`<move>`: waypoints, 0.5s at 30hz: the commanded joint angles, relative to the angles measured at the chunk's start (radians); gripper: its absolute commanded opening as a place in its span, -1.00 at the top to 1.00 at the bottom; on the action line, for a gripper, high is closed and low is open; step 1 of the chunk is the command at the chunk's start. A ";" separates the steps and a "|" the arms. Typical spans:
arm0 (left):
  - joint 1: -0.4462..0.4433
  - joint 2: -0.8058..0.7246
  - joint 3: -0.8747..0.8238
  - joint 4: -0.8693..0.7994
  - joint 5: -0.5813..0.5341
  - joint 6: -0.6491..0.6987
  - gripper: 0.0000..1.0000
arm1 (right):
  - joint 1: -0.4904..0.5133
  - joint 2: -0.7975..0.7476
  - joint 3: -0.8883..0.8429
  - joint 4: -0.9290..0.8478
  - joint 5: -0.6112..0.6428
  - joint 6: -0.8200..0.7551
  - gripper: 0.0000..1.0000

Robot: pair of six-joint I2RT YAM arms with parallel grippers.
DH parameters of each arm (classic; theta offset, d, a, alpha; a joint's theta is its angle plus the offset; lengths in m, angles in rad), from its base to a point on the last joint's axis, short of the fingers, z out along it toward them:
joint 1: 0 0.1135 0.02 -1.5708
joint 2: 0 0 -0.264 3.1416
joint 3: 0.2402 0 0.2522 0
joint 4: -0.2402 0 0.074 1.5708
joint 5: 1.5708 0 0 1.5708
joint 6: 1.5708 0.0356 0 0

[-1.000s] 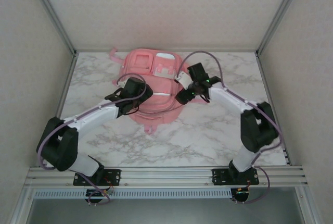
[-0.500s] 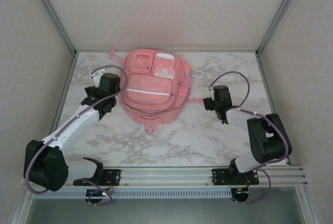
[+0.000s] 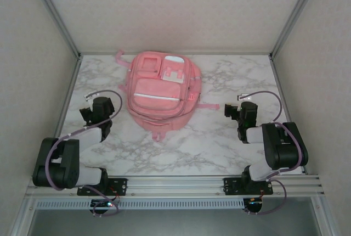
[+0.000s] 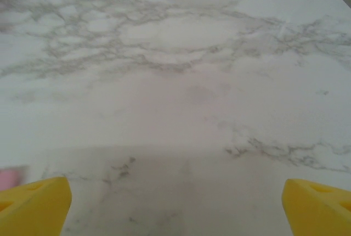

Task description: Pack the student bag

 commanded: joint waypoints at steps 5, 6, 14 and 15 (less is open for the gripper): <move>0.021 0.161 -0.038 0.386 0.311 0.097 -0.83 | -0.011 0.003 0.032 0.050 -0.054 0.036 -0.98; 0.018 0.160 -0.038 0.380 0.308 0.097 -0.84 | -0.012 0.002 0.029 0.050 -0.054 0.035 -0.97; 0.020 0.162 -0.011 0.333 0.315 0.103 -0.89 | -0.012 0.002 0.034 0.043 -0.059 0.035 -0.98; 0.019 0.161 -0.011 0.330 0.315 0.103 -0.90 | -0.012 0.002 0.034 0.042 -0.059 0.035 -0.98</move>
